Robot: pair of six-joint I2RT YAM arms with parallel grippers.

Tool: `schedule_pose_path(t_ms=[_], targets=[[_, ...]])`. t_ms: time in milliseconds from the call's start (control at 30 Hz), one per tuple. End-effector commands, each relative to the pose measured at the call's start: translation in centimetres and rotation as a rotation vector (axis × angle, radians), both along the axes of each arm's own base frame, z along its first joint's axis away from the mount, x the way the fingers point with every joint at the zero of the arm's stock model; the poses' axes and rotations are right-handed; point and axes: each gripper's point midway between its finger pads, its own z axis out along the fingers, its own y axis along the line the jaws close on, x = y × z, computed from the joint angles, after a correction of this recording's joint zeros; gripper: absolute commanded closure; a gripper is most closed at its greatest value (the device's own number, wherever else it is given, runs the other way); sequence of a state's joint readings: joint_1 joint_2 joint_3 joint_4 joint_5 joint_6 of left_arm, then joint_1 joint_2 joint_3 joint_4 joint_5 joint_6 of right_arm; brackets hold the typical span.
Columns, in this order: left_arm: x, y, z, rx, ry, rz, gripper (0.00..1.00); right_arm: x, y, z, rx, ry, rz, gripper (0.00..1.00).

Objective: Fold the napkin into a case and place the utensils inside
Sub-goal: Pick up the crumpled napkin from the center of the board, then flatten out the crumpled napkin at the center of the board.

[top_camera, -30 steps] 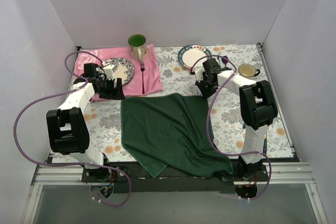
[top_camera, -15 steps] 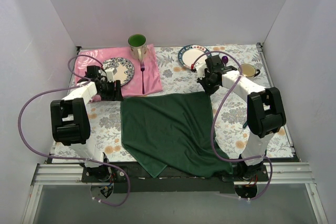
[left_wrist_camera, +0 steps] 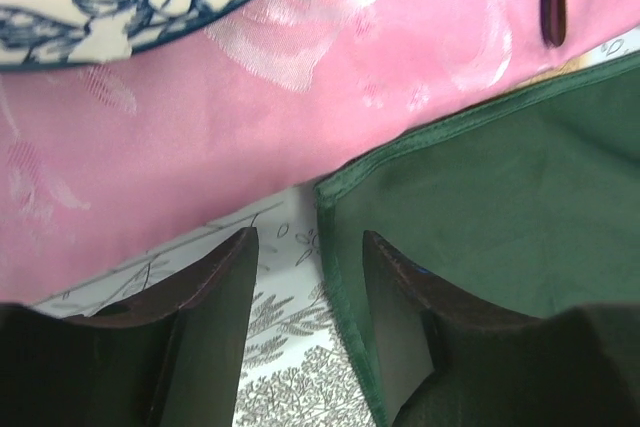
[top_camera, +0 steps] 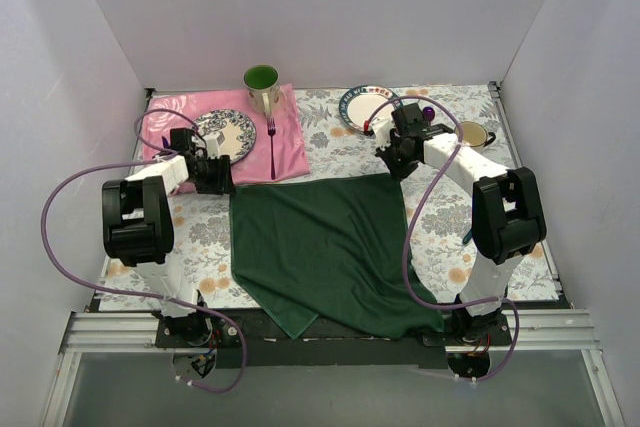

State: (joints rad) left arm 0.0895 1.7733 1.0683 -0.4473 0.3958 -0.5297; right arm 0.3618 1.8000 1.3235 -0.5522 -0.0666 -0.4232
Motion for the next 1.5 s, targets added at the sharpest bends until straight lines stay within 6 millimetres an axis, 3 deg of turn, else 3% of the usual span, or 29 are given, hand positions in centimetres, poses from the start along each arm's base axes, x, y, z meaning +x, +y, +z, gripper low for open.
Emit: schedule_pose_path(t_ms=[0, 400, 500, 633, 733, 800, 833, 900, 933, 1000, 1033, 1067, 1100, 1167, 1267, 1333, 1467], targets=[[0.7, -1.1, -0.4, -0.043, 0.009, -0.017, 0.56, 1.1, 0.7, 2.0, 0.027, -0.042, 0.017, 0.99], [0.5, -2.2, -1.5, -0.100, 0.049, -0.017, 0.76, 1.3, 1.0, 2.7, 0.041, -0.040, 0.017, 0.99], [0.6, -2.4, -1.0, -0.109, 0.037, -0.020, 0.86, 1.4, 1.3, 3.4, 0.057, -0.050, 0.024, 0.99], [1.2, -2.9, 1.7, -0.136, -0.026, -0.036, 1.00, 1.5, 1.6, 5.4, 0.085, -0.081, 0.032, 0.99], [2.2, -3.1, 6.5, -0.141, -0.142, -0.061, 1.00, 2.0, 1.4, 8.9, 0.101, -0.170, 0.034, 0.99], [2.2, -3.4, 10.9, -0.146, -0.234, -0.085, 1.00, 2.3, 1.2, 11.3, 0.112, -0.240, 0.041, 0.99], [2.6, -3.4, 13.3, -0.141, -0.291, -0.094, 1.00, 2.3, 1.2, 13.8, 0.132, -0.305, 0.047, 0.99], [2.0, -3.5, 18.0, -0.124, -0.391, -0.121, 1.00, 2.4, 1.0, 16.8, 0.147, -0.387, 0.051, 0.99], [2.3, -3.4, 20.8, -0.109, -0.455, -0.128, 1.00, 2.2, 1.0, 19.5, 0.163, -0.452, 0.055, 0.99], [1.2, -3.4, 24.8, -0.092, -0.533, -0.143, 1.00, 1.9, 0.5, 22.4, 0.170, -0.522, 0.047, 0.99], [1.0, -3.5, 27.7, -0.082, -0.598, -0.151, 1.00, 1.5, 0.2, 24.8, 0.183, -0.582, 0.045, 0.99], [0.5, -3.5, 29.2, -0.076, -0.629, -0.155, 1.00, 1.3, -0.1, 27.1, 0.193, -0.636, 0.037, 0.99], [-0.3, -3.7, 30.6, -0.078, -0.649, -0.167, 1.00, 1.0, -0.3, 28.6, 0.202, -0.676, 0.034, 0.99], [-1.9, -3.9, 35.3, -0.066, -0.759, -0.173, 1.00, -0.4, -1.0, 32.8, 0.224, -0.777, 0.025, 0.99], [-5.1, -4.2, 40.5, -0.048, -0.891, -0.190, 1.00, -2.8, -2.1, 37.3, 0.253, -0.891, 0.020, 0.99], [-6.8, -4.2, 42.6, -0.027, -0.959, -0.197, 1.00, -5.3, -2.7, 40.5, 0.282, -0.977, 0.039, 0.99], [-12.3, -4.1, 47.7, 0.038, -1.144, -0.193, 1.00, -10.1, -3.5, 44.6, 0.344, -1.091, 0.087, 0.99]])
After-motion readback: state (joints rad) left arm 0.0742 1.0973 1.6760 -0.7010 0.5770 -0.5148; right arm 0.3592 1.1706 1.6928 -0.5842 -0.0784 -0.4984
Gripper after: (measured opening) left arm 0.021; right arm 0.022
